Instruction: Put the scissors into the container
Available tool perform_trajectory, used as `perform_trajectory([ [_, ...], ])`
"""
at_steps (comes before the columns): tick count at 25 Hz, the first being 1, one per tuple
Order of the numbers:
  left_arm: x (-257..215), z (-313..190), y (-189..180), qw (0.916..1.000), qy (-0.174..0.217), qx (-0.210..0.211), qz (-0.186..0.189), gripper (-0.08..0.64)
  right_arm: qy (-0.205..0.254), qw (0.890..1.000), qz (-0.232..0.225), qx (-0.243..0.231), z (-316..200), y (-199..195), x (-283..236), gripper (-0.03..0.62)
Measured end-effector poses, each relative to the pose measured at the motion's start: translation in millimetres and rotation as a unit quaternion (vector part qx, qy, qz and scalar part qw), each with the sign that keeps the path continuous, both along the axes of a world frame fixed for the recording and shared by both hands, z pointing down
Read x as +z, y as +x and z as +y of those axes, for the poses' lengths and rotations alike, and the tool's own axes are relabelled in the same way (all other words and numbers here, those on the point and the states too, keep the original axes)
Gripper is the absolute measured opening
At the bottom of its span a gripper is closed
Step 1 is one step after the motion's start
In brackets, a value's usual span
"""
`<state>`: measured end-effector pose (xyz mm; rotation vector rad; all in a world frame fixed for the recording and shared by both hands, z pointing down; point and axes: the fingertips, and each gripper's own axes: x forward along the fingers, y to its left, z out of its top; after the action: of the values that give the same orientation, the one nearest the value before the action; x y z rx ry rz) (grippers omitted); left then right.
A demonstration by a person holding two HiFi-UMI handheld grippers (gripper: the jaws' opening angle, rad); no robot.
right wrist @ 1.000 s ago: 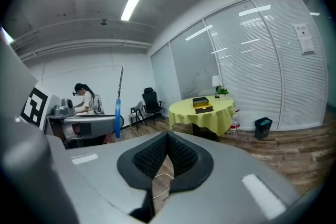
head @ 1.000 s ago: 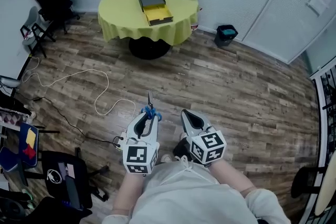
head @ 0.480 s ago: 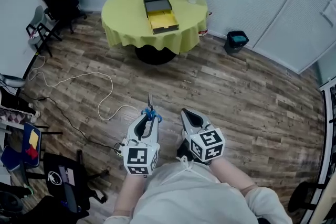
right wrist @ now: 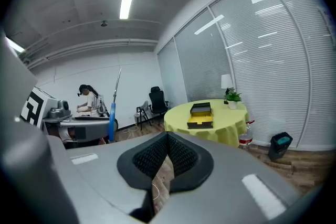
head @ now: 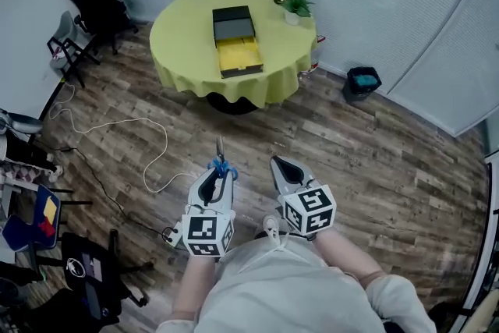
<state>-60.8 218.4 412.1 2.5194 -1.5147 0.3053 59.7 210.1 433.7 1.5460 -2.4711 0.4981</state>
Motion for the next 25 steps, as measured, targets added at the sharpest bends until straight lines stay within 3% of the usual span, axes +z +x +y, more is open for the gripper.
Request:
perform_trajectory([
  [10, 17, -76, 61, 0.9997, -0.017, -0.018, -0.007, 0.083, -0.028, 1.000, -0.011, -0.003, -80, 71, 21, 0.001],
  [18, 33, -151, 74, 0.9996, -0.028, -0.002, 0.001, 0.083, -0.037, 0.999, 0.001, 0.008, -149, 85, 33, 0.000],
  [25, 29, -261, 70, 0.9994, -0.031, 0.010, 0.015, 0.083, -0.037, 0.999, 0.011, 0.020, -260, 82, 25, 0.002],
])
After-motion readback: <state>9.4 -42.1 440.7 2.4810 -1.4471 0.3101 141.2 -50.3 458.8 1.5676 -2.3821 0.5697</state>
